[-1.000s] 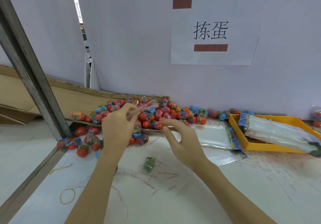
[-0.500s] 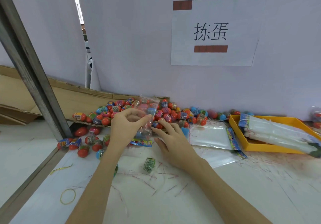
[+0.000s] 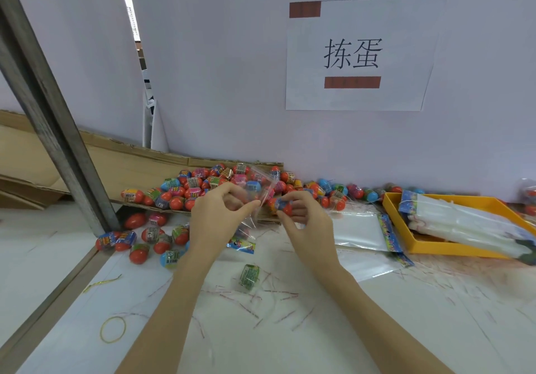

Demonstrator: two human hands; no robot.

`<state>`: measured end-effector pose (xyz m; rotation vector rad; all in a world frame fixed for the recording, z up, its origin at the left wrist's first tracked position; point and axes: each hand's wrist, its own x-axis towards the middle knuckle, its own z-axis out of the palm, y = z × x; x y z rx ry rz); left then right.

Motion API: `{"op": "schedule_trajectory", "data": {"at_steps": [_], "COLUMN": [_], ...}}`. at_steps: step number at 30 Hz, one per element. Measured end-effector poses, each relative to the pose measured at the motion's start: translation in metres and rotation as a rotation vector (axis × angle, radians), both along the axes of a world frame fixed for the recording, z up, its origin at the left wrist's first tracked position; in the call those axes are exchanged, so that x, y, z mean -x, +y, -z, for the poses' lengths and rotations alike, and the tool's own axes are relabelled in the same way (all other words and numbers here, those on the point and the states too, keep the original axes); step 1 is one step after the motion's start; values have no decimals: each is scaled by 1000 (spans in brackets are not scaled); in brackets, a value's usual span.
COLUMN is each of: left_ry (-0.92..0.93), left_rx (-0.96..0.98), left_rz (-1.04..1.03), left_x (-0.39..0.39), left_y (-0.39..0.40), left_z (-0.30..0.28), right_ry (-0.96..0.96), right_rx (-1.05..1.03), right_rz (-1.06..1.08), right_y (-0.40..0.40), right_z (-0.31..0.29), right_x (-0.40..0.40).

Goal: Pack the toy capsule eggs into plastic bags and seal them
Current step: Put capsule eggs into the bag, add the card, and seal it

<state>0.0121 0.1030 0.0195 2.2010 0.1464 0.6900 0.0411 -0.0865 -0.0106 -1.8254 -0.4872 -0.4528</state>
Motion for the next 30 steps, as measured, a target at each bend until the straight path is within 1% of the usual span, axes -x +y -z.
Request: {"op": "schedule_trajectory", "data": {"at_steps": [3,5,7,9,11,14,16,20,23,27,30], "left_ry": [-10,-41,-86,-138,-177,-192,-207,-238,-267,-269,-246], "left_rx": [-118,-205,-254,-304,-348,-392,-429,-482,-514,-573,-612], "left_rz": [47,70,107,138,152,171,186,227,267,236,234], "left_x": [2,3,5,7,7,6,5,6,6,7,7], "left_y": [-7,-13,-18,-21,-21,-22,-22,-21,-23,-22,-21], "left_z": [1,0,-2,-3,-3,-2,-1,-1,-2,-3,-3], "right_ry": [-118,-231,-280,-231,-121,-43,-45,-62,-109,-157,-140], "right_rx": [-134,-108,-62,-98,-149,-139,-112,-34,34,129,217], "right_rz": [35,46,33,7,-22,-97,-146,-178,-200,-239,-282], "right_y": [-2,-3,-2,0,0,-2,-3,-2,1,4,10], "right_z": [-8,-13,-15,-15,-15,-12,-12,-10,-5,-3,-1], "right_x": [3,6,8,9,11,11,12,12,13,19,24]}}
